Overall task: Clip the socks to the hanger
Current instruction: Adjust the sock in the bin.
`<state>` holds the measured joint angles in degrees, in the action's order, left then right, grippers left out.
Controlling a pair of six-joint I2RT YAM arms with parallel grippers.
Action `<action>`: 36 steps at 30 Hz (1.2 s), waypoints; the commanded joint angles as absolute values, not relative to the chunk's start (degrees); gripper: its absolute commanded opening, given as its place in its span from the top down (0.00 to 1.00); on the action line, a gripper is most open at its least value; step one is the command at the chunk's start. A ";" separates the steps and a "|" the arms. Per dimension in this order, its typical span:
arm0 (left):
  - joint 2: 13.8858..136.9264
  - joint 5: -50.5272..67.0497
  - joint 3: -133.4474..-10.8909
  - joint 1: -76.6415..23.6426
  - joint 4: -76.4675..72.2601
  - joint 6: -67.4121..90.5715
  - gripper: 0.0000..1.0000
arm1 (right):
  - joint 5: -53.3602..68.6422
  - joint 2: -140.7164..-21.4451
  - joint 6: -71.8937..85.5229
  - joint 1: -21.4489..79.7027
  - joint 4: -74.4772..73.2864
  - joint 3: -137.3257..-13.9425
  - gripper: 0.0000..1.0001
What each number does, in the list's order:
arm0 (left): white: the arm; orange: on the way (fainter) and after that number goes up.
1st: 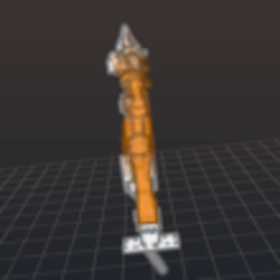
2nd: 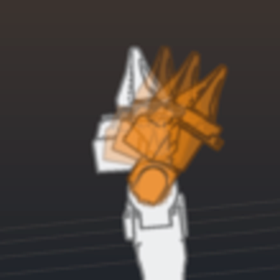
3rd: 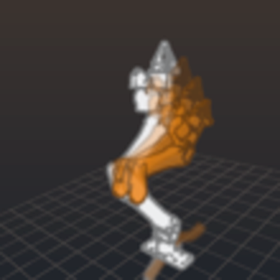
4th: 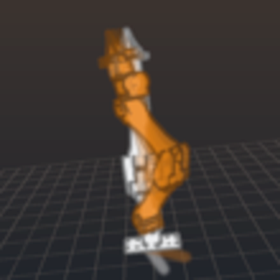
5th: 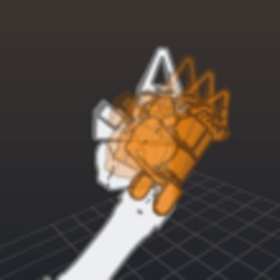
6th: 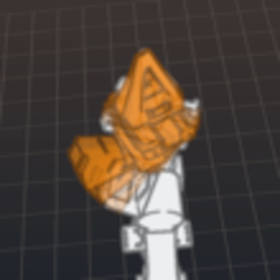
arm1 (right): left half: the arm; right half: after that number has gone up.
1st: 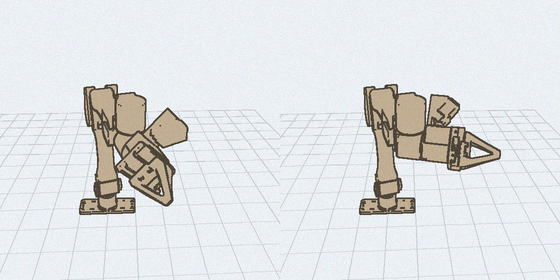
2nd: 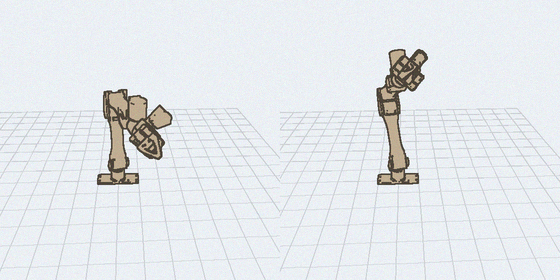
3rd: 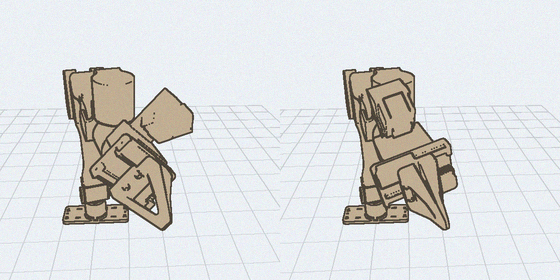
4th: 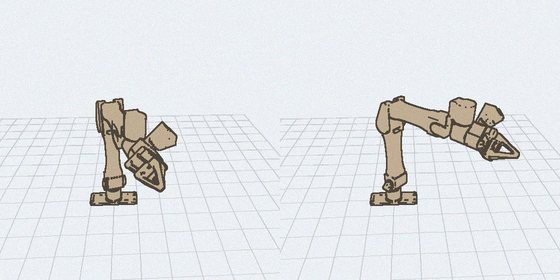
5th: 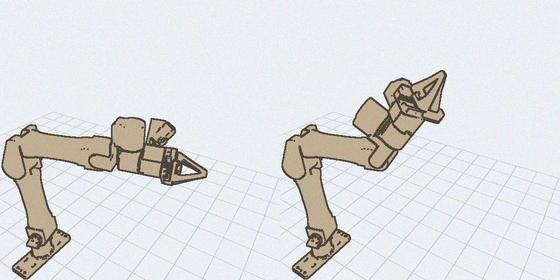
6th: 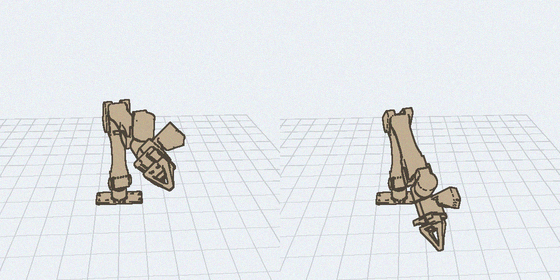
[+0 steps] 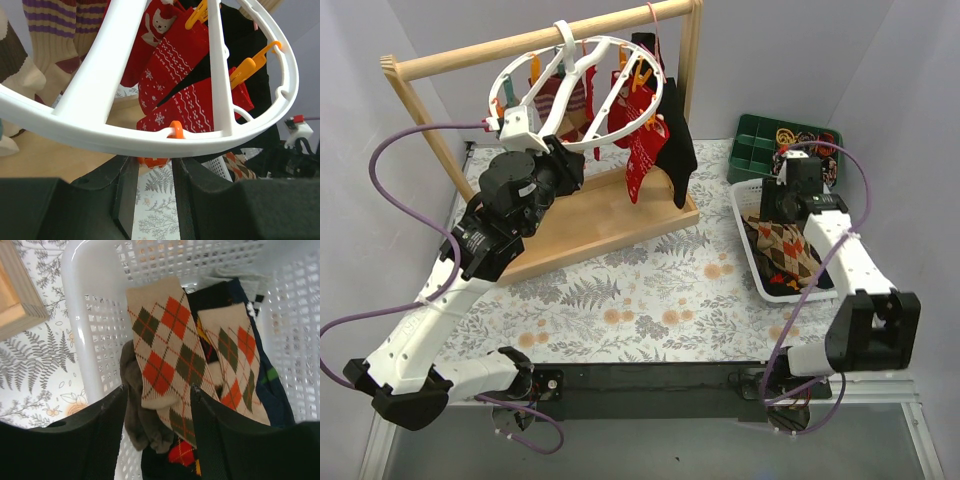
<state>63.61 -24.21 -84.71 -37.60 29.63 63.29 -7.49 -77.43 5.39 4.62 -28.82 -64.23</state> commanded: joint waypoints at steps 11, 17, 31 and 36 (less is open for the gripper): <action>63.81 -23.64 -89.12 -37.44 35.86 64.60 1.00 | -0.44 -104.22 -4.66 4.22 -24.35 -78.13 0.49; 64.25 -23.82 -89.30 -37.44 36.74 64.60 1.00 | -2.19 -109.41 -4.83 4.22 -23.47 -76.47 0.48; 64.16 -24.17 -89.21 -37.44 36.91 64.34 1.00 | -3.87 -97.83 -4.05 4.22 -23.55 -73.57 0.99; 63.98 -24.26 -89.21 -37.44 36.91 64.34 1.00 | -2.64 -92.20 -2.73 4.22 -23.55 -71.90 0.99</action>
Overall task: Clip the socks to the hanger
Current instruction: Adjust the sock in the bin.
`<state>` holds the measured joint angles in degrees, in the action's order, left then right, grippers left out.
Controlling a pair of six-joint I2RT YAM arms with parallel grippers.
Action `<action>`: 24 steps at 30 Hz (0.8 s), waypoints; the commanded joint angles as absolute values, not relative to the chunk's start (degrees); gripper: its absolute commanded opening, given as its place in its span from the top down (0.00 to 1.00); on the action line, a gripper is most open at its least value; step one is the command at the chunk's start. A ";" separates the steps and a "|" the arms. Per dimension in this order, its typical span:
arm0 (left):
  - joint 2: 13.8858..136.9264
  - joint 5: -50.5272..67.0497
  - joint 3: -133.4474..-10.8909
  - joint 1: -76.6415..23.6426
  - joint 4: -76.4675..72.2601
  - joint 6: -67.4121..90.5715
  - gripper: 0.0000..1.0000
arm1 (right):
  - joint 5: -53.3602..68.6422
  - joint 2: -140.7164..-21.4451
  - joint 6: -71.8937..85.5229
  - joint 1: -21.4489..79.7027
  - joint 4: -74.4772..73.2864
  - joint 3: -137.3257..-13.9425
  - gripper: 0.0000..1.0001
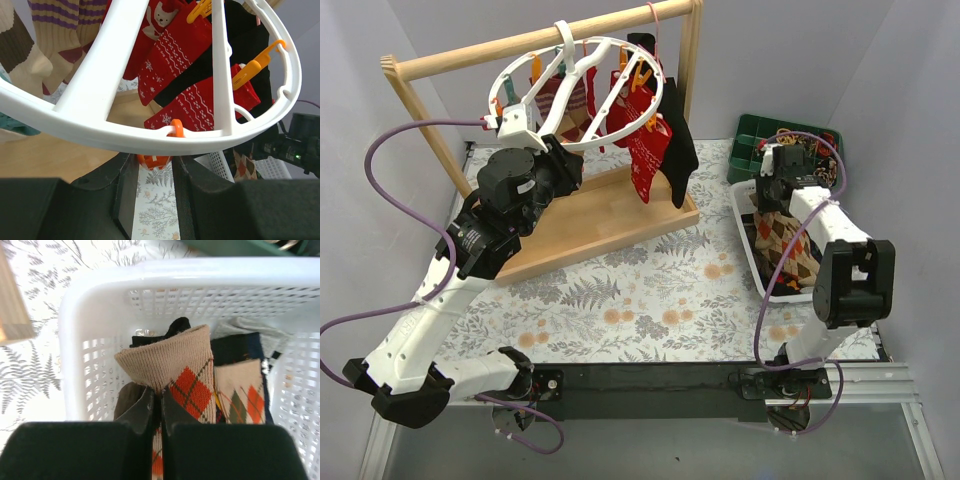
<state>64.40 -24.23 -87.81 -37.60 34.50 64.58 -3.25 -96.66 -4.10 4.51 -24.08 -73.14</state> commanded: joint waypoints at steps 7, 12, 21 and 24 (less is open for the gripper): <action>64.07 -23.82 -89.30 -37.44 36.74 64.34 1.00 | 4.47 -83.69 -0.44 4.22 -19.70 -65.40 0.99; 64.16 -23.38 -89.30 -37.44 36.56 64.60 1.00 | 8.43 -77.26 -0.44 4.22 -17.85 -64.16 0.99; 64.07 -22.06 -89.65 -37.44 36.56 65.13 1.00 | 6.42 -73.56 1.23 4.04 -18.19 -62.50 0.99; 63.81 -21.88 -89.39 -37.44 36.56 65.30 1.00 | 7.29 -74.35 3.69 3.96 -19.25 -59.51 0.99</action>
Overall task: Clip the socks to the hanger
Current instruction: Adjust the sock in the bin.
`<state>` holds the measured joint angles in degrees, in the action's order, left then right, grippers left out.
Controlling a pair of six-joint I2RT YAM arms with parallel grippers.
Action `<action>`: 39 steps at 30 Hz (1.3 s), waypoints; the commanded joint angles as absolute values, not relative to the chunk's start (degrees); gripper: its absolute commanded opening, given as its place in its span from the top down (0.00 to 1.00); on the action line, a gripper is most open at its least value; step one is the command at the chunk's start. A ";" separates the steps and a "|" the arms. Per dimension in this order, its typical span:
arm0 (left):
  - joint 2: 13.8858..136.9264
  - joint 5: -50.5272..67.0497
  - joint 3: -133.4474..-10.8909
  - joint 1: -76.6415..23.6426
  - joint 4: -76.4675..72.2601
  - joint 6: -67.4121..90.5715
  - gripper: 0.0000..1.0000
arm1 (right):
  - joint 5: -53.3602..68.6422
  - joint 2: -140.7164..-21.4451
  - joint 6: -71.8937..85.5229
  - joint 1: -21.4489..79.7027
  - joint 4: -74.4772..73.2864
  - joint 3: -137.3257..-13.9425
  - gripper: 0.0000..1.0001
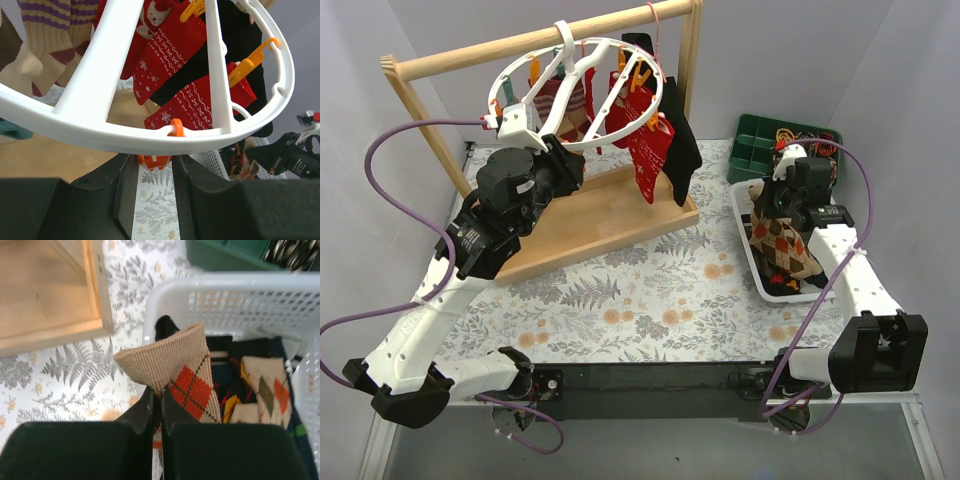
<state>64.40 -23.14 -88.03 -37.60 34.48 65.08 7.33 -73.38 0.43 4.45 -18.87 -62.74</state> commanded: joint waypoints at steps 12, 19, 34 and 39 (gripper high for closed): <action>64.42 -21.01 -90.53 -37.44 36.83 65.39 1.00 | 31.01 -61.18 0.18 3.96 -10.12 -56.07 0.99; 64.69 -20.30 -90.79 -37.44 37.00 65.57 1.00 | 24.96 -58.01 -1.93 3.96 -8.61 -58.36 0.99; 64.69 -19.43 -90.44 -37.44 36.83 65.39 1.00 | -7.21 -62.74 -0.54 2.99 -22.92 -64.43 0.99; 64.60 -19.25 -90.35 -37.44 36.83 65.48 1.00 | -6.24 -66.18 6.58 2.99 -26.19 -57.58 0.99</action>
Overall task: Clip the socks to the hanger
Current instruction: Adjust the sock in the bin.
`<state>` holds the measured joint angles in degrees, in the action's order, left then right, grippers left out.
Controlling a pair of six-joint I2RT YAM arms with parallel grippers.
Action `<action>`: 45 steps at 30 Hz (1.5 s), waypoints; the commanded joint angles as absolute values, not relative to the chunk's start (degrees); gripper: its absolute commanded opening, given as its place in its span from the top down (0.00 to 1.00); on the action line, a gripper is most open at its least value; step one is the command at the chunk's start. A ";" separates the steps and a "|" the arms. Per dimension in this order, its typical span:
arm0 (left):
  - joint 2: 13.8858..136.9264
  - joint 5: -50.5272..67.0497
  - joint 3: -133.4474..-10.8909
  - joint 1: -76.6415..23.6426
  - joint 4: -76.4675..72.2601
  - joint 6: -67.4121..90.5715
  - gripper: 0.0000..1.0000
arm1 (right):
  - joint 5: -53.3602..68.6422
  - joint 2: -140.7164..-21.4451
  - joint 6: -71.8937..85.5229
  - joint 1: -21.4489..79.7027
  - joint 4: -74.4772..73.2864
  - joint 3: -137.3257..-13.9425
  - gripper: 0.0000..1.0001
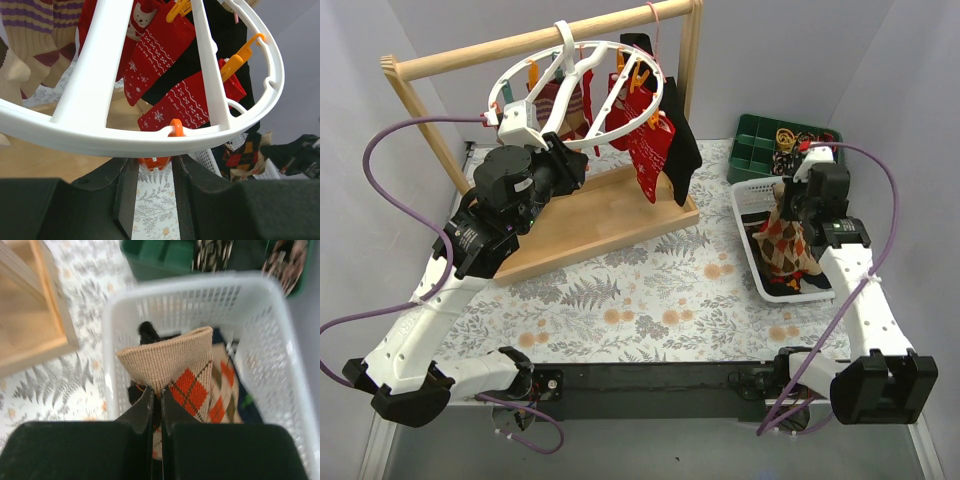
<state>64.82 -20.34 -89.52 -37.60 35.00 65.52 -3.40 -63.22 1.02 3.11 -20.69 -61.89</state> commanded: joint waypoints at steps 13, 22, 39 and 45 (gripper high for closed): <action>63.72 -20.13 -90.00 -37.44 37.09 64.95 1.00 | -5.53 -65.05 9.58 2.99 -28.21 -50.10 0.87; 63.72 -19.78 -89.74 -37.44 36.91 64.95 1.00 | -8.52 -59.16 9.06 2.99 -30.50 -52.73 0.79; 63.63 -19.25 -89.47 -37.44 36.56 65.04 1.00 | -6.77 -51.43 10.55 2.99 -31.99 -53.35 0.75; 63.81 -18.90 -89.38 -37.44 36.12 64.95 1.00 | -3.25 -50.27 11.07 2.99 -32.34 -58.95 0.83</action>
<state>64.75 -20.10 -89.52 -37.60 34.89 65.45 -5.80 -51.27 10.35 3.09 -33.32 -52.56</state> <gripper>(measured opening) 0.286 0.171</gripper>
